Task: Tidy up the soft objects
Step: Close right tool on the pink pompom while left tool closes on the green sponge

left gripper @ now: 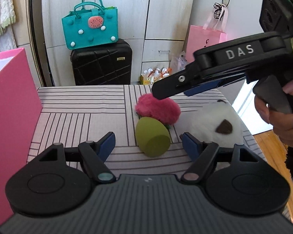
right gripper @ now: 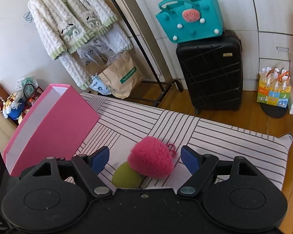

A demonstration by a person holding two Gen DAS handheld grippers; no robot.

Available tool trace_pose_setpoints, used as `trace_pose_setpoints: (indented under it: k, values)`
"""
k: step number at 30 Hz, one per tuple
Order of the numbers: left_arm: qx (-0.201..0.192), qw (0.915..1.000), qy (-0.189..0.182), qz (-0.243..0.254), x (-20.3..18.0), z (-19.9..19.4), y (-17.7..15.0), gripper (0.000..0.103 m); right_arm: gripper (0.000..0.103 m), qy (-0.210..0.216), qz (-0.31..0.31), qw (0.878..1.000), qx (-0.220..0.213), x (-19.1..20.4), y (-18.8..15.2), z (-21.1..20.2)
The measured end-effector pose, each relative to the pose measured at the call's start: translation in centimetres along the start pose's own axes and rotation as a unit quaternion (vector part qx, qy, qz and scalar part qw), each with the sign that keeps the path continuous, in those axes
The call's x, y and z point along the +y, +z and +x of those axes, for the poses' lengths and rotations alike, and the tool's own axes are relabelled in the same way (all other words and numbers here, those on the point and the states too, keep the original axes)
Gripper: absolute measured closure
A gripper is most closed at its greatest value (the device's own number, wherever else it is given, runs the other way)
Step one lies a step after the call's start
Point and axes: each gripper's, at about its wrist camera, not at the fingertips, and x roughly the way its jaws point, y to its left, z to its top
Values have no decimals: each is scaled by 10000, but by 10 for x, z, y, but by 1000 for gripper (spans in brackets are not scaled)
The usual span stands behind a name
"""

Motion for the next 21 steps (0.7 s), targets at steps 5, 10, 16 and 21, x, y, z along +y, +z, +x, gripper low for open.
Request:
trace_pose_setpoints:
  k: [5, 10, 16, 21]
  values:
    - [6, 9999, -29, -105, 3, 9, 3, 33, 19, 4, 207, 9995, 221, -8, 4, 16]
    - [29, 9998, -66, -205, 5, 14, 4, 37, 19, 12, 391, 9986, 353, -9, 2, 23]
    - [147, 9991, -25, -401, 10, 22, 2, 51, 20, 43, 510, 9979, 388, -11, 1, 28]
    - [116, 9988, -112, -464, 12, 23, 1, 65, 50, -45, 416, 9984, 381, -10, 0, 34]
